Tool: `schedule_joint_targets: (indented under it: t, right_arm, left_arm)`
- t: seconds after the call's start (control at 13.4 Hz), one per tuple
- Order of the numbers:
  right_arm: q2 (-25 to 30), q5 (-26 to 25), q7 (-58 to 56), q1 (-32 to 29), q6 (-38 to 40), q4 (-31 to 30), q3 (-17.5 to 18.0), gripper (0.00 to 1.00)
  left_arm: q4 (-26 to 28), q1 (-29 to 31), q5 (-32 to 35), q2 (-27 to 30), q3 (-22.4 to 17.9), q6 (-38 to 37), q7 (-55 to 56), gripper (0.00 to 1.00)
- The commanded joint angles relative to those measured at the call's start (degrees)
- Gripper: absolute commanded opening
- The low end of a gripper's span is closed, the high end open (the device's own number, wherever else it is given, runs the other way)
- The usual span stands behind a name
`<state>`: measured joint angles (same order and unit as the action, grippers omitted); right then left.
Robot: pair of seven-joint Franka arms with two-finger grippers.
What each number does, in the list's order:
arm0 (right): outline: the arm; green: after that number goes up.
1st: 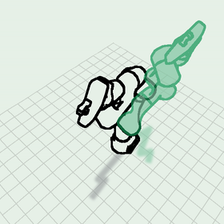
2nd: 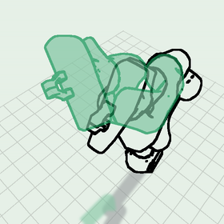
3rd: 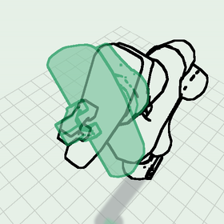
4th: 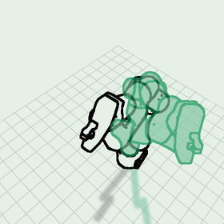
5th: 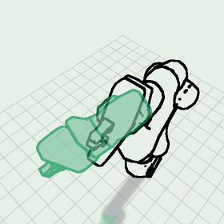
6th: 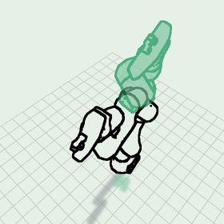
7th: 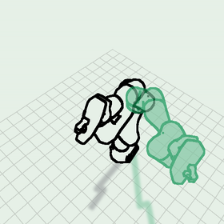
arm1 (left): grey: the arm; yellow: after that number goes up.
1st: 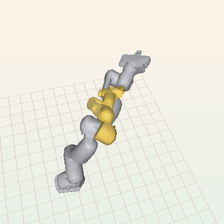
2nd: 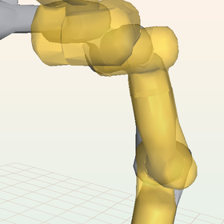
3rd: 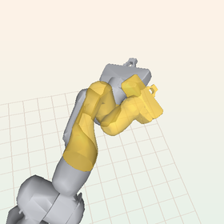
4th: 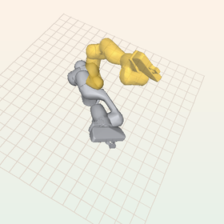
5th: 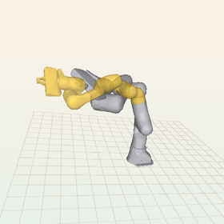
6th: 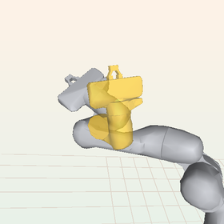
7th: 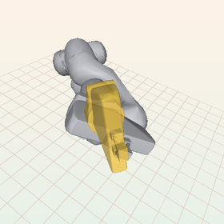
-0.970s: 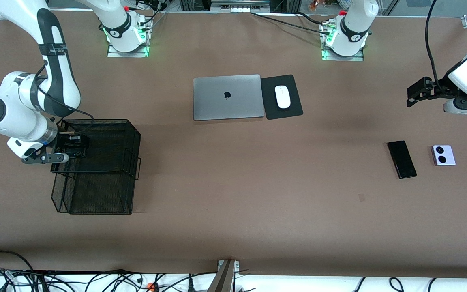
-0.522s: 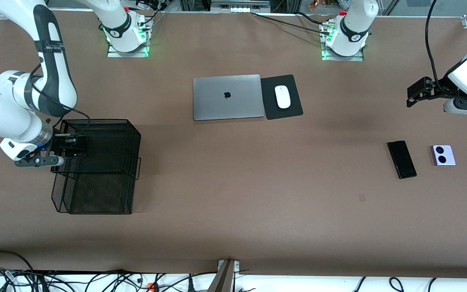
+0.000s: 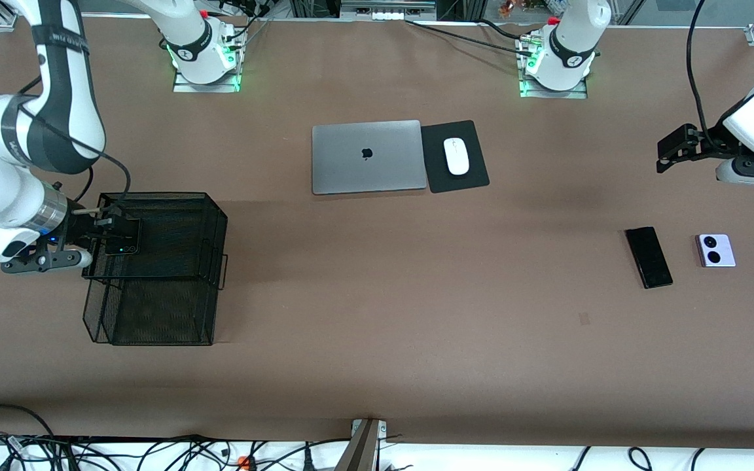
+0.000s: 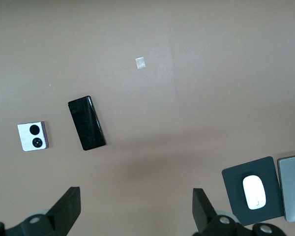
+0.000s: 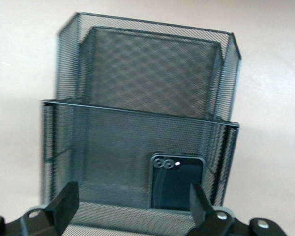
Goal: Place phones with both arms
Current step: 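Lower the flip phone into the mesh basket and open the right gripper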
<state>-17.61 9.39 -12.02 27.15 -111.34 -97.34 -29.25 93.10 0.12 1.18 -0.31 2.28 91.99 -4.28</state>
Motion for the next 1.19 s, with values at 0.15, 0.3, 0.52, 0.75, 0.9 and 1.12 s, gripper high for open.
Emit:
schedule_joint_targets:
  t: [0.15, 0.3, 0.52, 0.75, 0.9, 1.12]
  right_arm:
    - [-0.1, 0.1, 6.3, 4.0, 6.3, 5.8, 0.0, 1.0]
    - [-0.1, 0.1, 6.6, 4.7, 6.6, 6.0, 0.0, 1.0]
    - [0.6, 0.1, 7.4, 5.4, 7.0, 6.5, 0.0, 1.0]
    - [1.5, -0.1, 8.3, 5.9, 11.2, 9.1, -0.5, 1.0]
    - [1.9, -0.1, 10.6, 5.8, 16.2, 12.0, -1.0, 1.0]
    - [5.3, -1.7, 11.5, 5.6, 19.5, 12.0, -1.3, 1.0]
  left_arm:
    - [0.5, -0.4, 0.2, 1.1, -0.3, -0.6, -1.0, 1.0]
    - [0.5, -0.4, 0.2, 1.1, -0.3, -0.6, -1.0, 1.0]
    - [0.5, -0.4, 0.1, 1.1, -0.3, -0.5, -1.1, 1.0]
    - [0.5, -0.4, 0.1, 1.1, -0.3, -0.5, -1.2, 1.0]
    - [0.5, -0.4, 0.1, 1.1, -0.3, -0.5, -0.7, 1.0]
    - [0.5, -0.4, 0.1, 1.1, -0.3, -0.4, -0.7, 1.0]
